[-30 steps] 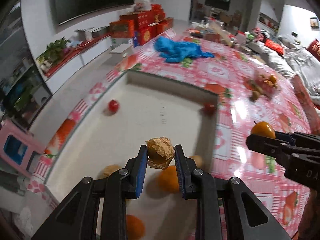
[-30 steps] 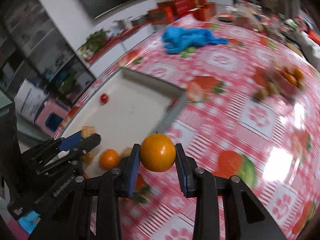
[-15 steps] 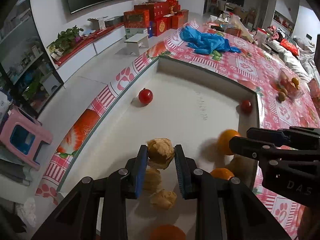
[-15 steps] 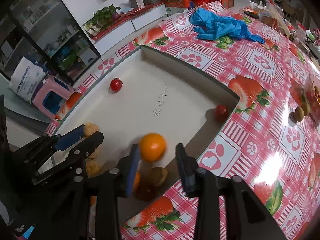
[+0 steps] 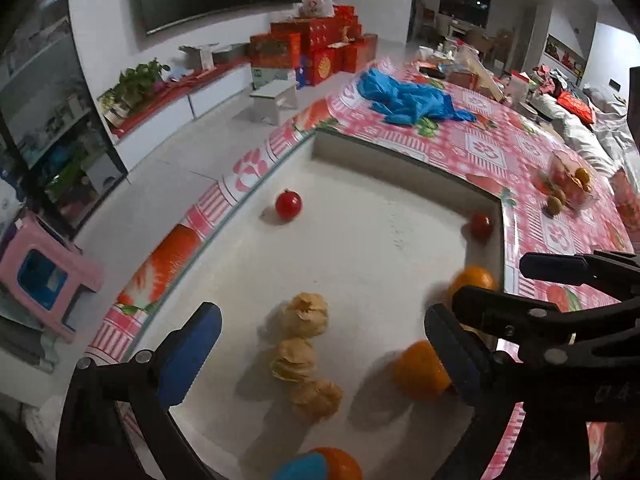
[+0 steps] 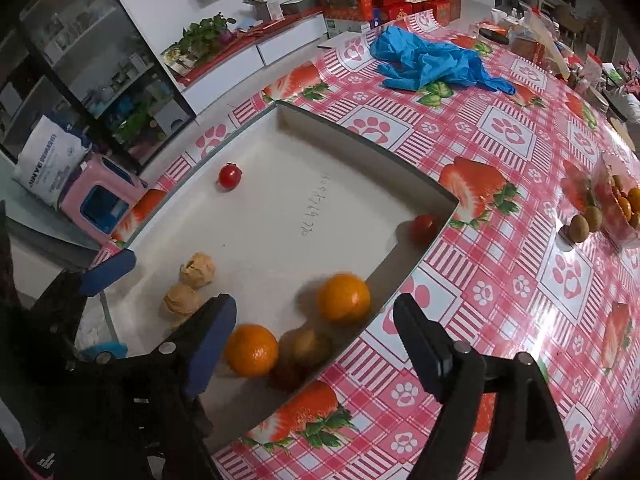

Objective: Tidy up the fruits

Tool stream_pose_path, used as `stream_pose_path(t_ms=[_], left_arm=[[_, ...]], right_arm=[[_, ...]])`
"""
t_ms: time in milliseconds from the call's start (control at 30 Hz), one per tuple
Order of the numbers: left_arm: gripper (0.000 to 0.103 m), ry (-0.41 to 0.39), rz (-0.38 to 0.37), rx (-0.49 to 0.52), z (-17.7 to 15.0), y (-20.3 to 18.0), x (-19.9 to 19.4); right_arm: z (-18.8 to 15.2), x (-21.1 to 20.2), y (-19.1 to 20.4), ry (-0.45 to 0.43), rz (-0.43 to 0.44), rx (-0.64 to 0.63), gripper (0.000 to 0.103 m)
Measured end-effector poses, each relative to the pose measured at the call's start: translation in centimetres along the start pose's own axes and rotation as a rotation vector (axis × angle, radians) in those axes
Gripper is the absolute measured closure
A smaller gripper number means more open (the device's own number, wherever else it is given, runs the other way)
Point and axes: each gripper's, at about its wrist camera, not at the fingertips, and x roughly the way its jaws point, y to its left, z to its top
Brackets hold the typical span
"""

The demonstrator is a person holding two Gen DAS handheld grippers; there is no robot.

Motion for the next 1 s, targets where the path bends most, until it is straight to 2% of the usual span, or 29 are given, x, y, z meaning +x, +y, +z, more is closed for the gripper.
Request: stream_pose_path(t_ms=[100, 167, 300, 367, 600, 733, 1000], left_arm=[[0.001, 0.006, 0.013, 0.008, -0.4, -0.3, 0.0], [0.001, 0.020, 0.021, 0.012, -0.7, -0.3, 0.1], [0.001, 0.036, 0.047, 0.041, -1.4, -0.6, 0.0], [0.001, 0.037, 0.041, 0.045, -1.5, -0.7, -0.2], [0.001, 0.037, 0.029, 0.075, -1.8, -1.3, -0.7], [0.001, 0.040, 0.047, 0.100, -2.1, -1.8, -0.7], [0.001, 0.033, 0.076, 0.128, -2.3, -2.4, -1.0]], right_arm=[[-0.2, -0.3, 0.1, 0.002, -0.013, -0.012, 0.015], [-0.5, -0.6, 0.1, -0.003, -0.029, -0.019, 0.001], [-0.9, -1.2, 0.2, -0.013, -0.064, -0.041, 0.000], [-1.0, -1.5, 0.4, -0.020, -0.098, -0.063, 0.000], [-1.8, -1.8, 0.8, -0.022, -0.136, -0.105, 0.000], [-2.1, -1.9, 1.5, -0.030, -0.171, -0.151, 0.000], [-2.5, -2.3, 1.9, -0.035, -0.185, -0.179, 0.000]])
